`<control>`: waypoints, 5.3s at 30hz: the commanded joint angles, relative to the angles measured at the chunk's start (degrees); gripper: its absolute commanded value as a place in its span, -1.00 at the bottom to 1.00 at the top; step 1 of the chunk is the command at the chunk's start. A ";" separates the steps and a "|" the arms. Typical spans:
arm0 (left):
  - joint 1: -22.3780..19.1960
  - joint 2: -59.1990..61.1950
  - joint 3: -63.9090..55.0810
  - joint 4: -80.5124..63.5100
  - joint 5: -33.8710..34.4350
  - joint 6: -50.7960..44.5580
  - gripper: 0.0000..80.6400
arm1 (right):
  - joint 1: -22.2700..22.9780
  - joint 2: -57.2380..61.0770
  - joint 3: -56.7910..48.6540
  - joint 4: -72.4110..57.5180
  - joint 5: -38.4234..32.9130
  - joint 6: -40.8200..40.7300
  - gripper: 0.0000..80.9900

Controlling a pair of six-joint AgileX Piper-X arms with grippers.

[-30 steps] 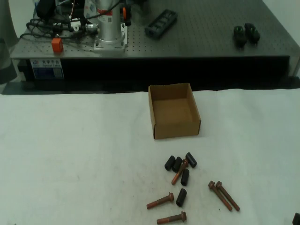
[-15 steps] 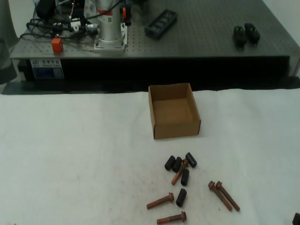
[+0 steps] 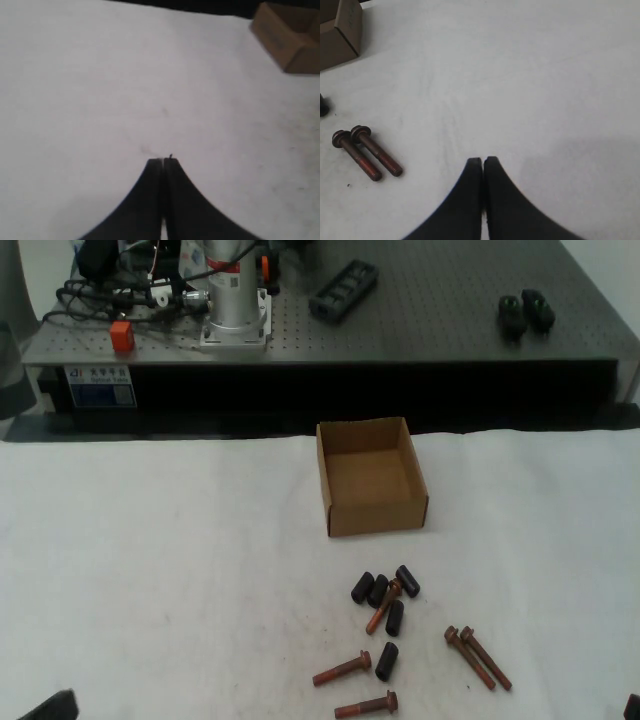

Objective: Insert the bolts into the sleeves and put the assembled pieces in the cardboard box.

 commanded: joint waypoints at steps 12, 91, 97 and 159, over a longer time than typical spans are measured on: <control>-0.17 -0.02 -0.66 -7.98 9.59 -24.42 -0.98 | -0.02 0.00 -0.78 -0.16 -0.51 0.09 -1.00; -0.37 37.94 -19.55 -32.97 24.50 -17.55 -0.25 | 15.59 80.22 -49.50 3.40 -9.33 -24.25 -0.29; -4.41 50.26 -27.86 -28.81 24.89 -10.29 -0.25 | 15.82 89.65 -53.92 9.62 -6.01 -27.22 -0.29; -38.91 105.05 -76.80 16.33 -1.40 19.62 -0.25 | 9.62 70.88 -53.72 14.54 -20.65 -21.06 -1.00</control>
